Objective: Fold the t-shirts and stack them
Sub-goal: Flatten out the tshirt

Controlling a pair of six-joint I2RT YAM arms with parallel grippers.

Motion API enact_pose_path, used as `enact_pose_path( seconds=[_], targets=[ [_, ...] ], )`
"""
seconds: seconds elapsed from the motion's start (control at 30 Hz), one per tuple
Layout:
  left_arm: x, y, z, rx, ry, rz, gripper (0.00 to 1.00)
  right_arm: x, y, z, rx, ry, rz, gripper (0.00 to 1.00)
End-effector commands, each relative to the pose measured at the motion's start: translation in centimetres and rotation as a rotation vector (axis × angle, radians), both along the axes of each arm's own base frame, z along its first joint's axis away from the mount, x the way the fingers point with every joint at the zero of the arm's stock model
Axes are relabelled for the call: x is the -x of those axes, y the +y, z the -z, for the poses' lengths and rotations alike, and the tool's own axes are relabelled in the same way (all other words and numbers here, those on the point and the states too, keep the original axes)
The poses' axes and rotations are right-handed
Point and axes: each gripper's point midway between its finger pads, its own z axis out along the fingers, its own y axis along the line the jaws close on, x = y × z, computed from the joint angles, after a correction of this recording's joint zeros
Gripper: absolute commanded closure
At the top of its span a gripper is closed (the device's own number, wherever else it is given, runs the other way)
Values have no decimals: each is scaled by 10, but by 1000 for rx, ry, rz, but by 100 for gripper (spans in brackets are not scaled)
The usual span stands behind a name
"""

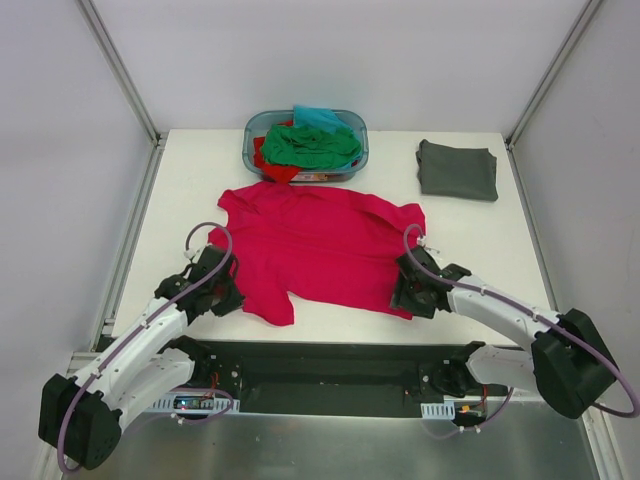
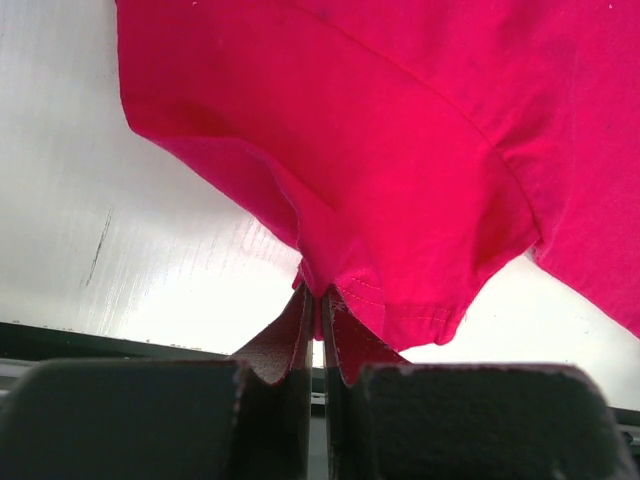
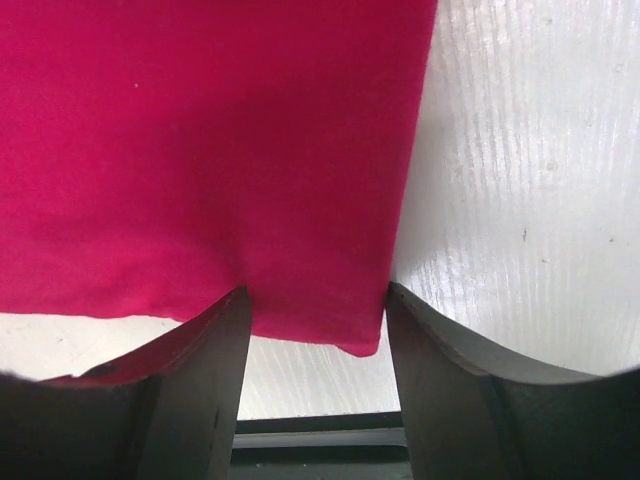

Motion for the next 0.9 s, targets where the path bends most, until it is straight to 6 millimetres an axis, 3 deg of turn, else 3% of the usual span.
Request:
enact_pose_path(
  seconds=[0.0,0.3,0.57,0.7,0.77,0.87],
  targets=[
    [-2,5,1,-32,-27,10,100,0,-2,3,35,12,62,42],
    [-5,9,0,-46,-45,-9,100,4,-7,3,66,34,92,71],
    [-9,12,-3,-58,-62,-31,100,12,-4,14,75,77,98,74],
    [-9,12,-4,-61,-72,-23,100,13,0,16,84,66,72,90],
    [-11,13,-7,-62,-84,-23,100,10,1,12,105,46,35,99],
    [-20,7,-25,-31,-139,-21,100,-7,3,-16,121,-43,-9,99]
  ],
)
